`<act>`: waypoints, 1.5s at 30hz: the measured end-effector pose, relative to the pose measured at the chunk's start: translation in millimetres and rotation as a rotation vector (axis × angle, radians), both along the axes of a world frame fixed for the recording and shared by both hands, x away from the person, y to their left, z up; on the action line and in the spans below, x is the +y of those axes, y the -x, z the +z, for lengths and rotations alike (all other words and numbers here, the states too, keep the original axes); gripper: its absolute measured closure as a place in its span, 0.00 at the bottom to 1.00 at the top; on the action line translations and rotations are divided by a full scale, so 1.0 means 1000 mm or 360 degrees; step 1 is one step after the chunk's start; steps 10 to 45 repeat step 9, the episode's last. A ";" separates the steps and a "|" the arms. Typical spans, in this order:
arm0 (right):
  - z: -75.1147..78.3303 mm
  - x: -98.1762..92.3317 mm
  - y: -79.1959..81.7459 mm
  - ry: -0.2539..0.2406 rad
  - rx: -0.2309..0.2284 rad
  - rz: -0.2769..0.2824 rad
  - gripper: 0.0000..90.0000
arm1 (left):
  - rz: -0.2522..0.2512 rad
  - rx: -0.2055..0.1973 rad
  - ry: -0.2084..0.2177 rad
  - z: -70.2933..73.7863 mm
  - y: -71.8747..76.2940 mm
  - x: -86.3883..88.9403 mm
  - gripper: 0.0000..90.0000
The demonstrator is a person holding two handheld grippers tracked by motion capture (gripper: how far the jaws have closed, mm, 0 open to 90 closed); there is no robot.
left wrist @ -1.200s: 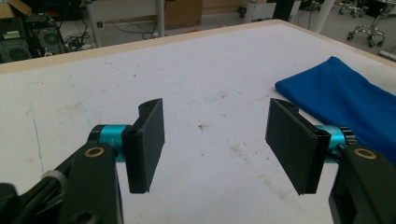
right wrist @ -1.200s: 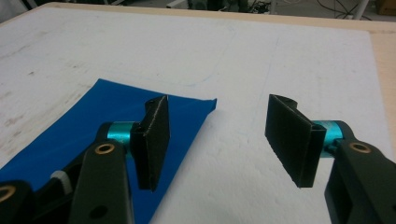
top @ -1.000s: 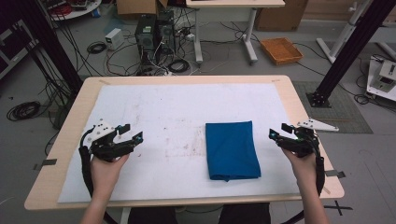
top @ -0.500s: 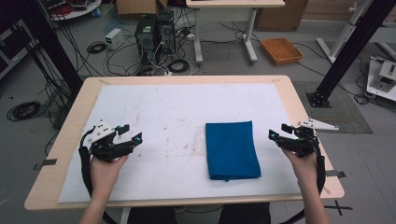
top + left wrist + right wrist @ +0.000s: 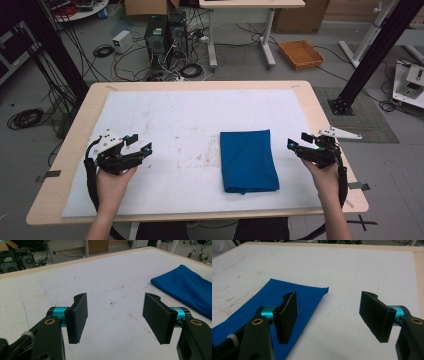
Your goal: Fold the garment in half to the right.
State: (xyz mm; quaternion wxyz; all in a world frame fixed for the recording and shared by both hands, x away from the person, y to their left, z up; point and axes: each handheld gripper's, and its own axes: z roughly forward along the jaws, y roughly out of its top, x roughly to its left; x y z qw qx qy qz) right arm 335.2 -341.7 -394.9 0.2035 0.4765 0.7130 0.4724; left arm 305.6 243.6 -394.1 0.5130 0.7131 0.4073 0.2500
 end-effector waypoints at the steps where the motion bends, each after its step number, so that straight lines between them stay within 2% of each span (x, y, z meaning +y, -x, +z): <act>1: 0.000 0.000 0.000 0.0000 0.0001 -0.0001 0.35 | 0.0000 0.0001 0.0000 0.000 0.000 0.000 0.41; 45: 0.000 0.000 -0.001 -0.0006 0.0002 0.0000 0.34 | -0.0001 0.0013 -0.0003 -0.002 0.000 0.000 0.41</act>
